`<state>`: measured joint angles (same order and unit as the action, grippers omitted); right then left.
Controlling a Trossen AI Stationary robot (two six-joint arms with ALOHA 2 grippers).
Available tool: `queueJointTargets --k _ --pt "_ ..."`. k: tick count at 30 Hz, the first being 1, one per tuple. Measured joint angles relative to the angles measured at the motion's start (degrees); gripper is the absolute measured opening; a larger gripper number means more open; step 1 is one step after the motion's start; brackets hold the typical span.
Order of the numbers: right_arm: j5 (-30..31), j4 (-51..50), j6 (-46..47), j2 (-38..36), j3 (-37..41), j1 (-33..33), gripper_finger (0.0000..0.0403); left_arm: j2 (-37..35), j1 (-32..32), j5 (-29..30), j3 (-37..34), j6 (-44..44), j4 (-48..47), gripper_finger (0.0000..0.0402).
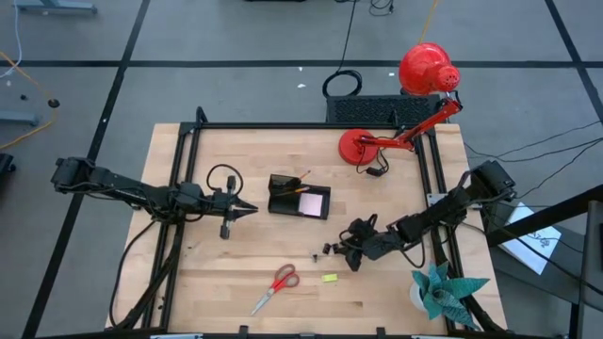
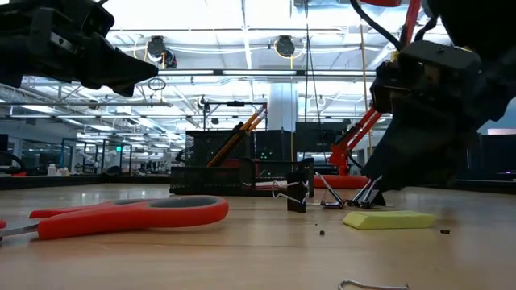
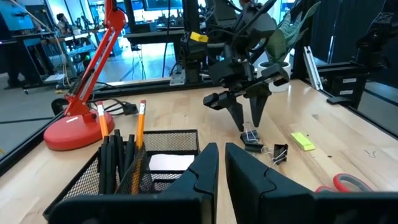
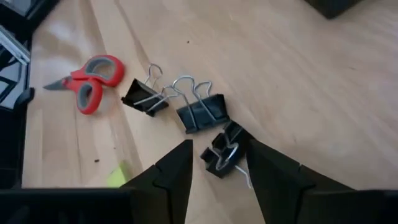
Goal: Pick and place office supplies into organizer
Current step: Put the black binder clip into the black desk organizer
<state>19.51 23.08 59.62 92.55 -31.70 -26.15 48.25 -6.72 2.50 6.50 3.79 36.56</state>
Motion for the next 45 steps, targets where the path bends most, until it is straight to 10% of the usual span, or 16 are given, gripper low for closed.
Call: queueJointTargets --k 30,45 --pt "-1.81 -0.59 -7.44 -0.66 -0.07 1.46 0.0007 0.00 0.00 0.00 0.00 -0.02 -0.83 0.0037" --pt "-1.72 5.45 -32.96 -9.51 -4.71 4.16 0.0001 0.00 0.02 0.15 0.00 0.00 -0.81 0.0037"
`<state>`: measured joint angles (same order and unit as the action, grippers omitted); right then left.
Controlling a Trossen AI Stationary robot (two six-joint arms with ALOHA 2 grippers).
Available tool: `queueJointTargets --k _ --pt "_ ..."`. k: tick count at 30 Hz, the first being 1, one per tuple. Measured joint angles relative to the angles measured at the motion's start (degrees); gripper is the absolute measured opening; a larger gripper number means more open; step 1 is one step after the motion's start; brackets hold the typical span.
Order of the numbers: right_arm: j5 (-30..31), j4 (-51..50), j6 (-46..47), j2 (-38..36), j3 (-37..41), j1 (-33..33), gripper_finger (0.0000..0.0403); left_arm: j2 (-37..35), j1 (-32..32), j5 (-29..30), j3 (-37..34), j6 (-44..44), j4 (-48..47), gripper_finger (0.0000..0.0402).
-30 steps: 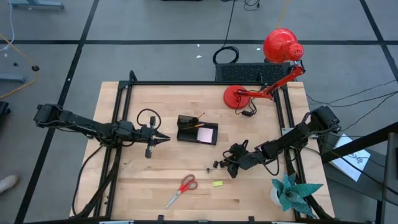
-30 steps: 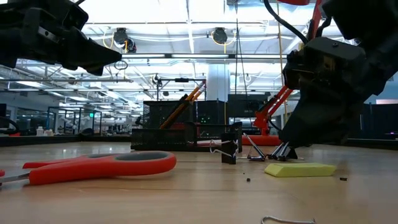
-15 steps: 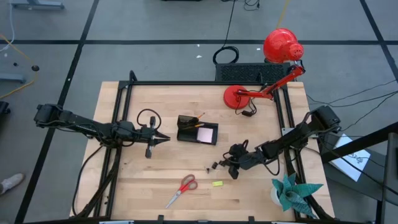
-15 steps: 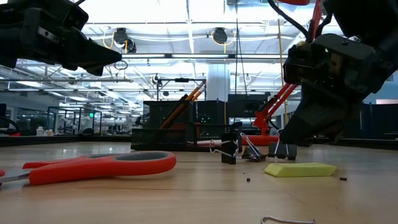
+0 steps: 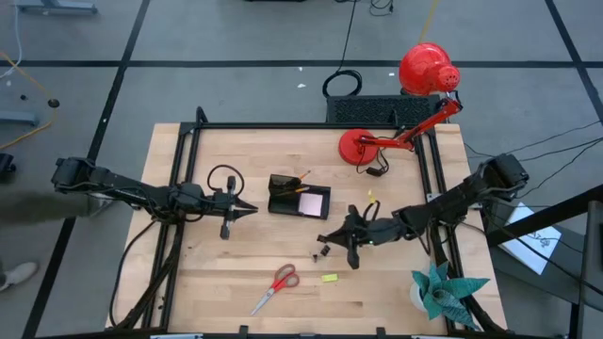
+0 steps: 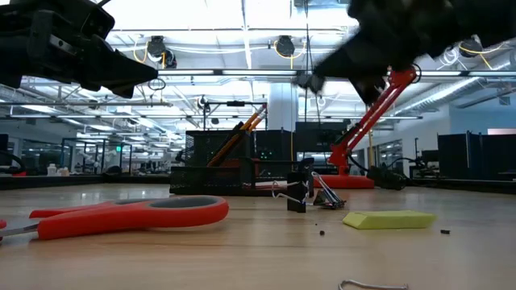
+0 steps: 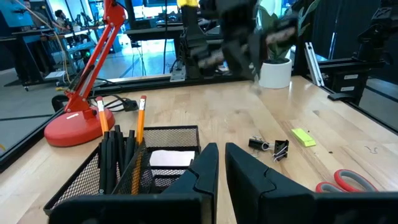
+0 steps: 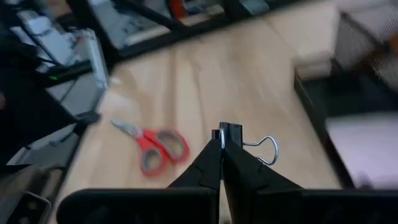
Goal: Pick and place office supplies into organizer
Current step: Put the black binder clip into the black desk organizer
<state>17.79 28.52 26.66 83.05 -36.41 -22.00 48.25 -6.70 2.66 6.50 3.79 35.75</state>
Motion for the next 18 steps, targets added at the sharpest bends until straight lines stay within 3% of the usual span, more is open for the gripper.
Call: queueJointTargets --k 9,18 --pt "-3.19 -8.21 -9.60 4.15 -10.69 3.75 0.0001 0.02 -0.02 0.44 0.00 0.34 -0.22 0.0037" --pt "-4.53 -9.26 -18.60 13.14 -17.14 8.52 0.0000 0.02 0.04 0.88 0.00 0.98 0.37 0.0037"
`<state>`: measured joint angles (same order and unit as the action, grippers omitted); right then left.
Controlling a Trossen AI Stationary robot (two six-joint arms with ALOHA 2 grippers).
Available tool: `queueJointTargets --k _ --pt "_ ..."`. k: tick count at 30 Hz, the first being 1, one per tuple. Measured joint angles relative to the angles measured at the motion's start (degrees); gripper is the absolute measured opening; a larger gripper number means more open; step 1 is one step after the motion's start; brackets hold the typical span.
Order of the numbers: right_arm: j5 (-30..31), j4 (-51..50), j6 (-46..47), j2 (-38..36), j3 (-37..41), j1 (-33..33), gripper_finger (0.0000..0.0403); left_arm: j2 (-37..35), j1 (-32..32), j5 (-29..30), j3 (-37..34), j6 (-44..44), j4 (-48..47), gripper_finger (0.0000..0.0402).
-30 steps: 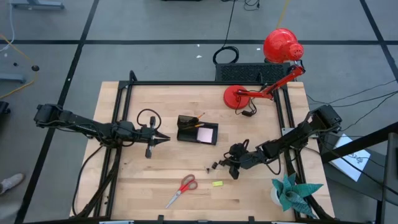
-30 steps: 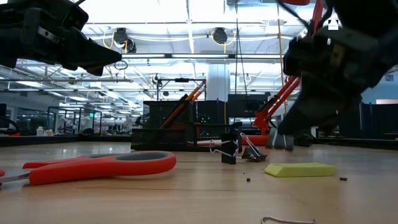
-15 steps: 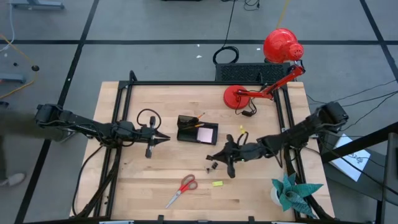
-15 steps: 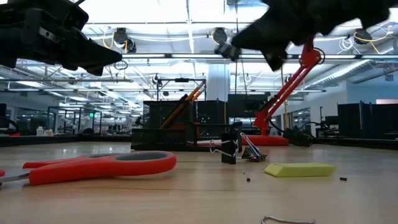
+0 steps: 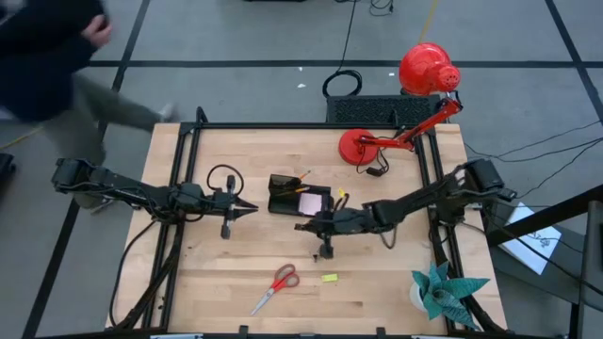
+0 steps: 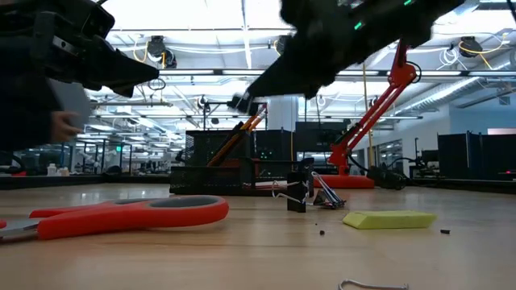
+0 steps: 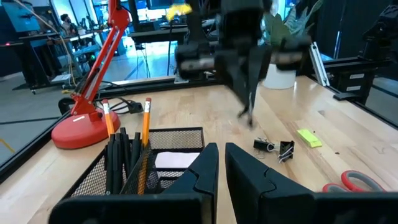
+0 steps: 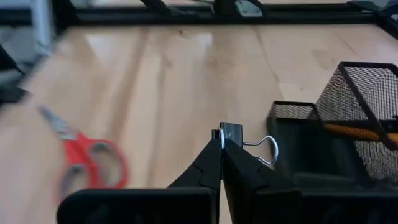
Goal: Pick and place office supplies into organizer
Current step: Put the black binder clip into the black desk organizer
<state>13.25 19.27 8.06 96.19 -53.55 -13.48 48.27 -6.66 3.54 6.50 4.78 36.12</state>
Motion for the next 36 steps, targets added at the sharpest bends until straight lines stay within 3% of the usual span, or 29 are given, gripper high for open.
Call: queueJointTargets --k 3,10,15,23,30,36 --pt "0.86 -1.04 -3.43 4.64 -2.96 1.09 0.0000 0.00 0.00 0.03 0.00 -0.02 0.04 0.0037" --pt "13.14 -0.78 -13.90 11.62 -8.37 0.97 0.0000 0.03 0.00 0.06 0.00 0.07 -0.46 0.0037" --pt "18.23 -0.59 -20.85 14.34 -12.30 -0.35 0.0000 0.04 0.00 0.06 0.00 0.92 -1.19 0.0037" --pt "18.46 -0.69 -28.73 18.84 -15.91 1.19 0.0000 0.04 0.00 1.08 0.00 0.96 -1.63 0.0037" --pt "20.00 -1.13 -29.43 19.03 -15.83 2.95 0.0000 0.04 0.00 1.09 0.00 0.96 -1.70 0.0037" --pt "16.81 -2.10 -29.14 19.03 -15.83 3.89 0.0000 0.04 0.00 1.26 0.00 0.99 -1.70 0.0037"
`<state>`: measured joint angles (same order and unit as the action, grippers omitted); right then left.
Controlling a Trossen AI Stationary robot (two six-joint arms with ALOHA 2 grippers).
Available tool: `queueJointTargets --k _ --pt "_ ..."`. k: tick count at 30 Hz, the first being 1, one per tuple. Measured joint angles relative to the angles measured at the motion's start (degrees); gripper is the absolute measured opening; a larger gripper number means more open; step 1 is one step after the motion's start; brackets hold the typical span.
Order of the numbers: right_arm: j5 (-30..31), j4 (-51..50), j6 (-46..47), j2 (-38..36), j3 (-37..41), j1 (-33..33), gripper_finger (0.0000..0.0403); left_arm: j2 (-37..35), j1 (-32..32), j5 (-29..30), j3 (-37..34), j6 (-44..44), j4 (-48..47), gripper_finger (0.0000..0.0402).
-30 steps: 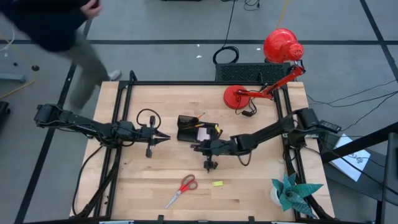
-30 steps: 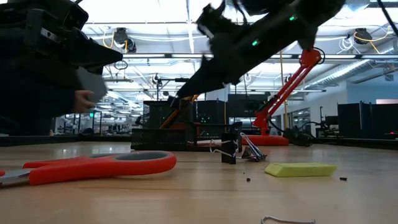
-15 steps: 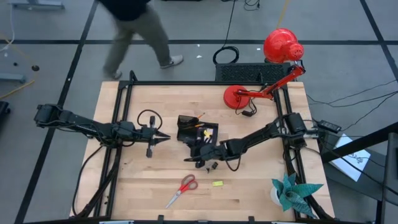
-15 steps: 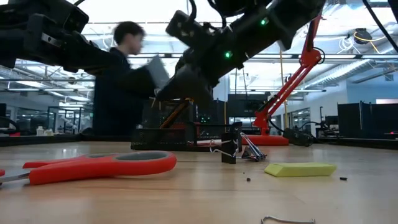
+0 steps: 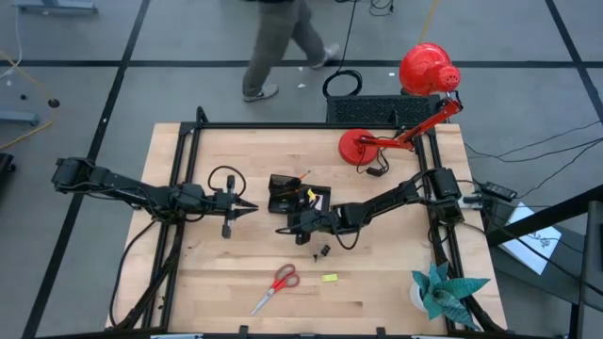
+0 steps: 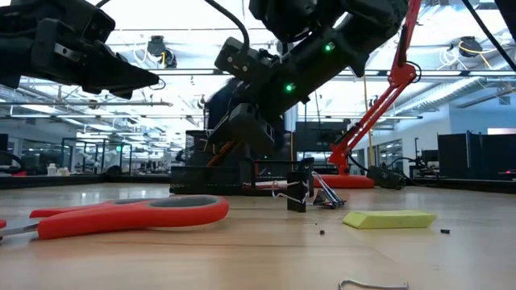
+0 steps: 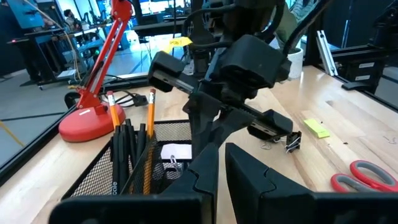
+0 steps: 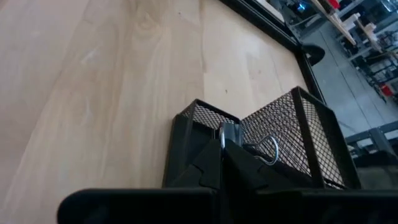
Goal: Pick and place office supplies into organizer
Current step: Put the black binder clip into the black desk organizer
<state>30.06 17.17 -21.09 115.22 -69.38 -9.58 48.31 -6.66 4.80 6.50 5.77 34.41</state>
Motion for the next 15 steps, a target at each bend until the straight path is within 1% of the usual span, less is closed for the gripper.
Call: queueJointTargets --k 8,15 --pt "1.28 -1.88 -1.59 0.00 0.00 -0.11 0.0000 0.00 0.00 0.28 0.00 -0.01 0.00 0.0037" --pt "1.62 -3.42 -0.63 0.00 0.02 0.40 0.0000 0.00 0.00 0.31 0.00 -0.01 0.00 0.0037"
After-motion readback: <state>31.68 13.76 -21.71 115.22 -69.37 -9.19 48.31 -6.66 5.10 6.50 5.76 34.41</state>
